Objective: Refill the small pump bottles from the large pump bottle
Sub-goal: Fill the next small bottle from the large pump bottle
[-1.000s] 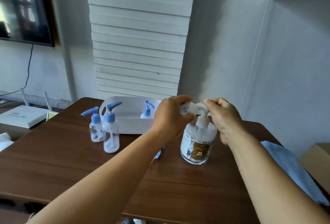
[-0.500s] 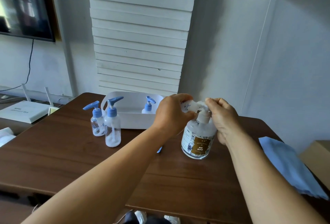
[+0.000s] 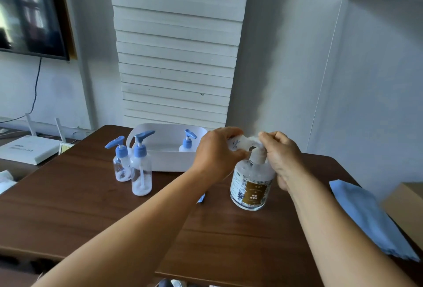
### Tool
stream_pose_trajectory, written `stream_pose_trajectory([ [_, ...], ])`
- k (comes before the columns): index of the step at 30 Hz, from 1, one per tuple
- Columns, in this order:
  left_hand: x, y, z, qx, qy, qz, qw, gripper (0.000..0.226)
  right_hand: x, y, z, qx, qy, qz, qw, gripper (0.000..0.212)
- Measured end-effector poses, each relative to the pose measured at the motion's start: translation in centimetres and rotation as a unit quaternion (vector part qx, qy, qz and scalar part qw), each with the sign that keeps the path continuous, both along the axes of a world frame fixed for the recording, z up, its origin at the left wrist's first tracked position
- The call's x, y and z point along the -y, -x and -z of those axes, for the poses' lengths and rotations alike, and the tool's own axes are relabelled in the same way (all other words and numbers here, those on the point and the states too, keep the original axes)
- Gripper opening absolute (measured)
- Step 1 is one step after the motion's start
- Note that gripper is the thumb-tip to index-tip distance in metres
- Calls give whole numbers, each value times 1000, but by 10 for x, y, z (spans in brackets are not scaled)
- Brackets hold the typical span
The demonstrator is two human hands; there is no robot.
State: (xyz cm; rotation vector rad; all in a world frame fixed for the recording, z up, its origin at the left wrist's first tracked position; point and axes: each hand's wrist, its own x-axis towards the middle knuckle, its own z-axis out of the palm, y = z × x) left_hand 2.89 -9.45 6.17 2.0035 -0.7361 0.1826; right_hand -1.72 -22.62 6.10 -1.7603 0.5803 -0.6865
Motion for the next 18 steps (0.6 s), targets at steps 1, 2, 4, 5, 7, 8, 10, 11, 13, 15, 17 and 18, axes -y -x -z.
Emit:
stream_pose_trajectory([
  [1,0,0,-2,4,-1,-2,1000,49,1,1,-5,-1,5,-6,1000,24],
  [2,0,0,-5,10,-1,-3,1000,49,2,2,-10,-2,13,-11,1000,23],
  [4,1,0,-8,18,-1,-1,1000,48,4,3,-15,-7,39,-12,999,22],
  [5,1,0,-8,19,0,-1,1000,49,4,3,-14,-4,46,-9,999,22],
  [7,1,0,-4,13,-1,-4,1000,50,3,2,-8,4,34,-4,999,22],
  [8,1,0,-2,7,-2,-3,1000,50,1,1,-4,5,25,-2,1000,23],
  [10,-1,0,1,-3,2,0,1000,51,-1,1,1,2,18,0,1000,24],
  [11,-1,0,0,-4,3,1,1000,51,-1,0,0,-2,18,-3,1000,24],
  [13,-1,1,-3,2,0,2,1000,50,2,2,-6,-1,12,-11,1000,23],
  [15,0,0,-7,14,-1,0,1000,48,5,2,-11,2,11,-14,1000,20],
  [17,1,0,-7,19,0,-1,1000,49,4,2,-9,8,12,-6,1000,19],
  [18,1,0,-5,16,0,-1,1000,49,4,1,-6,15,7,0,1000,19],
])
